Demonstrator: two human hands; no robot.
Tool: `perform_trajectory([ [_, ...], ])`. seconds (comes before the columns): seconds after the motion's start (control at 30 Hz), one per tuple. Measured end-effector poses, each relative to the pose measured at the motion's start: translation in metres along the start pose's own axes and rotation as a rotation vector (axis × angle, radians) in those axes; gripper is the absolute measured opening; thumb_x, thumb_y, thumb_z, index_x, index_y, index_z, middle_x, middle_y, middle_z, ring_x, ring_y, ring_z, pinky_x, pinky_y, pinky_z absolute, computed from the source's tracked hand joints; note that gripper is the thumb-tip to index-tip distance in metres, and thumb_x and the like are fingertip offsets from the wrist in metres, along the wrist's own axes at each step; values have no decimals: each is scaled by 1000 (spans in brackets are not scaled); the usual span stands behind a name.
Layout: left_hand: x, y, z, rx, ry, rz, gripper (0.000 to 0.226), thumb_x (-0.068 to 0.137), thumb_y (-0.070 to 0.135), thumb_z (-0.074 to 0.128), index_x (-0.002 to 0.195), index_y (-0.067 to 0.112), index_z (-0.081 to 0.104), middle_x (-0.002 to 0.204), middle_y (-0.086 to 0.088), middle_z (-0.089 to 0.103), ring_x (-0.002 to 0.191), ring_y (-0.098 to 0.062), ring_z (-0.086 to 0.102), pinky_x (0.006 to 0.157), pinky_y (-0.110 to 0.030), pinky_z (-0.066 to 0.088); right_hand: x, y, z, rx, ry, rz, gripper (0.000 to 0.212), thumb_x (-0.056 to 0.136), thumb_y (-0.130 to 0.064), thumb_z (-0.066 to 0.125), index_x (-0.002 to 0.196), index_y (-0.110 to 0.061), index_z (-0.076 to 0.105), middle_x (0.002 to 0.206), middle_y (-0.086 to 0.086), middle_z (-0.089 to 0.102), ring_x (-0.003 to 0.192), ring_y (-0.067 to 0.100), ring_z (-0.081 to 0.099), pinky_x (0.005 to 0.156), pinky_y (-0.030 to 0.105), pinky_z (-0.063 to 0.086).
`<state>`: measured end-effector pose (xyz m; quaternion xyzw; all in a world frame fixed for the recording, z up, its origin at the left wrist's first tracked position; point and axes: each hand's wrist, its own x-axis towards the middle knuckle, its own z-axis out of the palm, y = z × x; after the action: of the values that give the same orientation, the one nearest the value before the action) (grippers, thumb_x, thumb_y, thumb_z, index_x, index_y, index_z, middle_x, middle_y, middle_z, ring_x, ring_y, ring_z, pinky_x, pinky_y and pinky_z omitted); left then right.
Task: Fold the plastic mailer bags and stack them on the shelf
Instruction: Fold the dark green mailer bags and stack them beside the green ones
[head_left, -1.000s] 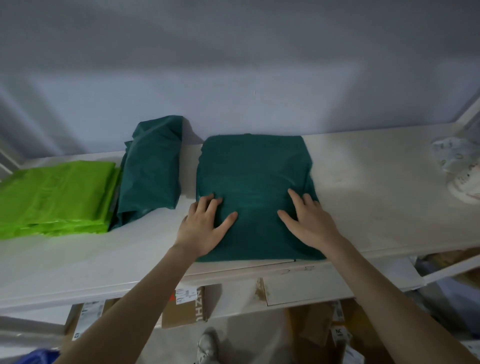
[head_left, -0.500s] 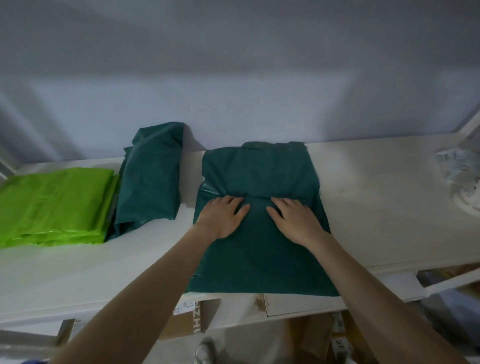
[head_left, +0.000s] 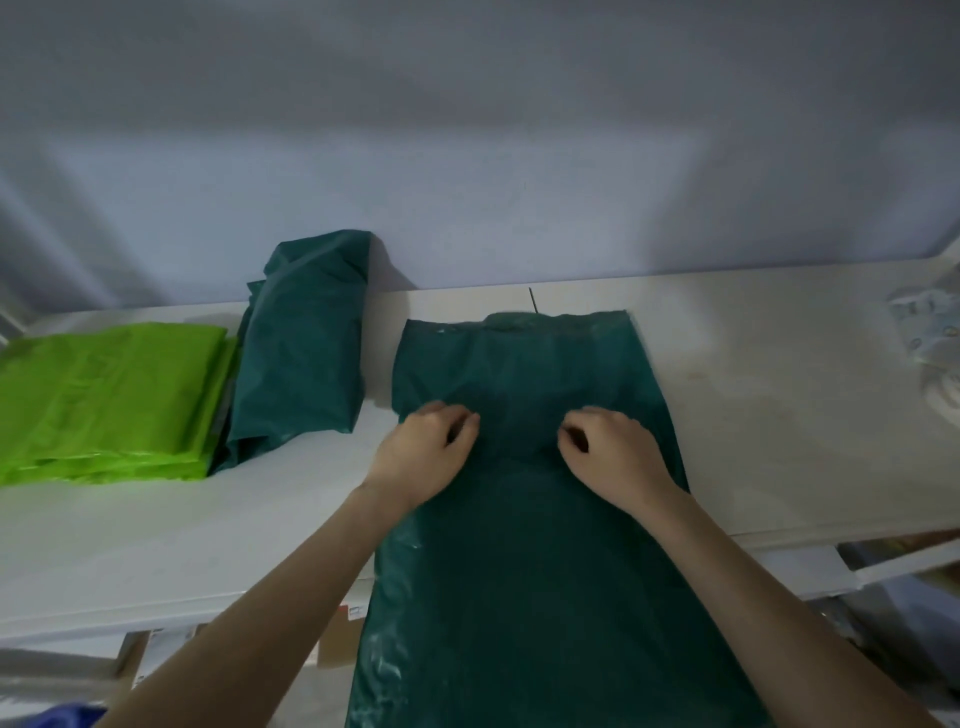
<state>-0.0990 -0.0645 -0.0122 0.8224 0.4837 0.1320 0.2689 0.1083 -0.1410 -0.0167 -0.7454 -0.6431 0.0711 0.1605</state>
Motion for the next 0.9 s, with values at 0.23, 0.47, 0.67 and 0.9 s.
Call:
perform_trajectory([
  [0.23, 58, -10, 10, 295, -13, 57, 61, 98, 42, 33, 150, 19, 12, 159, -2, 6, 146, -22, 3, 119, -39, 5, 47, -3, 12, -28, -52, -26, 55, 97, -34, 41, 147, -18, 25, 155, 4, 20, 141, 22, 18, 114, 41, 25],
  [0.47, 50, -21, 36, 378, -116, -2, 59, 96, 56, 19, 148, 40, -3, 157, 9, -14, 145, -16, -16, 116, -47, -10, 49, 8, 38, -167, -241, 30, 59, 99, -51, 17, 150, -30, -1, 159, -5, -9, 145, 12, -11, 119, 43, -4],
  [0.67, 32, -17, 36, 289, -63, -11, 63, 93, 57, 30, 148, 42, 4, 159, 9, -6, 146, -16, -10, 117, -46, -8, 34, 7, 42, -139, -175, 14, 58, 98, -53, 18, 150, -32, 3, 159, -6, -4, 146, 11, -8, 119, 41, -4],
  [0.9, 34, -16, 15, 133, 143, -59, 66, 89, 47, 48, 146, 31, 19, 153, 3, 14, 136, -25, 27, 110, -48, 28, 29, -5, 25, -64, -118, 75, 61, 90, -45, 47, 145, -27, 27, 153, 0, 20, 143, 19, 9, 117, 49, 9],
])
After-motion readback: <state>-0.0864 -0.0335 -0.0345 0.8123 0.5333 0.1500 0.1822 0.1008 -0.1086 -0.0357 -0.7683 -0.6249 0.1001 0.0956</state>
